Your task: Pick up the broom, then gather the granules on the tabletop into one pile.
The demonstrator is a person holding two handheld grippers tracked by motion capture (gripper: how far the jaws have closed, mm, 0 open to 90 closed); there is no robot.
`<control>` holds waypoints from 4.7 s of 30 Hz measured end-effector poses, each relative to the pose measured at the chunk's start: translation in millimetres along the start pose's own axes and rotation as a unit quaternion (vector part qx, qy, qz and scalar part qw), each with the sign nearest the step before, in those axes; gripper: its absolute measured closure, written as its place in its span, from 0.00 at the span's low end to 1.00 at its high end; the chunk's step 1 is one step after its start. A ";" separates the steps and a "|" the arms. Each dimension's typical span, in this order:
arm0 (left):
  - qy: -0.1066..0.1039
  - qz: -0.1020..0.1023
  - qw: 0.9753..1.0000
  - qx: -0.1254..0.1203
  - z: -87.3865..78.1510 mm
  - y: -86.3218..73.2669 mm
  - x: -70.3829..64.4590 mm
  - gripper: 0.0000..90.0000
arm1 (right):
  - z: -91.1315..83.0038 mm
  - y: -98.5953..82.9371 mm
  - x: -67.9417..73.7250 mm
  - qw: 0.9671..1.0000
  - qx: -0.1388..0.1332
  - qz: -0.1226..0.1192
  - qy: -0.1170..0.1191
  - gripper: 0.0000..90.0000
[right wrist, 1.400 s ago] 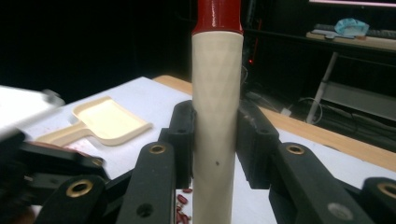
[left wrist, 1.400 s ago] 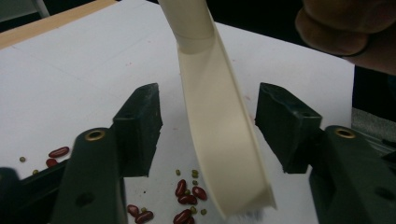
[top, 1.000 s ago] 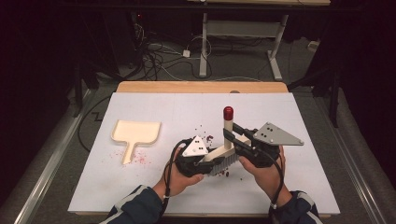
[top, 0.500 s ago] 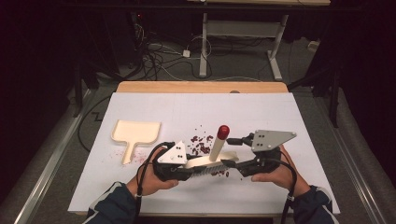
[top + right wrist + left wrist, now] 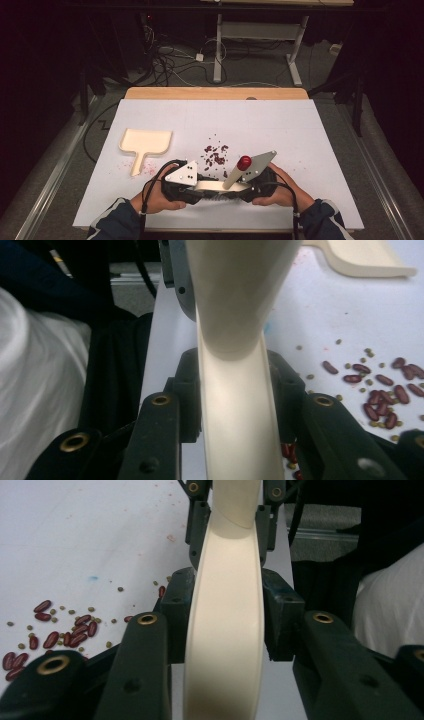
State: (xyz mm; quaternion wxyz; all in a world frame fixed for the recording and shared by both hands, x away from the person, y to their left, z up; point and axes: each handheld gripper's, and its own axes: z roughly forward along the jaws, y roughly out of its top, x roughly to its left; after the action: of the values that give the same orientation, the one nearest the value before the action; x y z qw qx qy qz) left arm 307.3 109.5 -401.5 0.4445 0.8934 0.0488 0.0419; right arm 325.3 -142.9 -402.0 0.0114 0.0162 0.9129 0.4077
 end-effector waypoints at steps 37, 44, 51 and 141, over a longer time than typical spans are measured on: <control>0.303 -0.155 0.939 0.043 -78.4 -121.2 -13.7 0.24 | -24.7 0.7 -111.2 0.948 0.047 0.078 -0.306 0.75; 0.294 -0.158 0.942 0.048 -73.5 -122.5 -12.2 0.24 | 7.7 3.8 -139.1 0.948 0.062 0.057 -0.307 0.75; 0.291 -0.157 0.942 0.056 -72.4 -123.4 -14.1 0.25 | 51.7 13.1 -160.6 0.943 0.086 0.032 -0.320 0.75; 0.294 -0.164 0.941 0.047 -79.9 -120.4 -18.5 0.24 | 13.8 17.5 -22.1 0.958 0.001 -0.050 -0.284 0.75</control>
State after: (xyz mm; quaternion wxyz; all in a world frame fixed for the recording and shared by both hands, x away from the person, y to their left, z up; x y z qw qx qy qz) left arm 273.4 242.5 -450.1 0.3691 0.8408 0.3250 0.2265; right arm 348.2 -121.8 -398.0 0.2904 0.0856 0.8722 0.3842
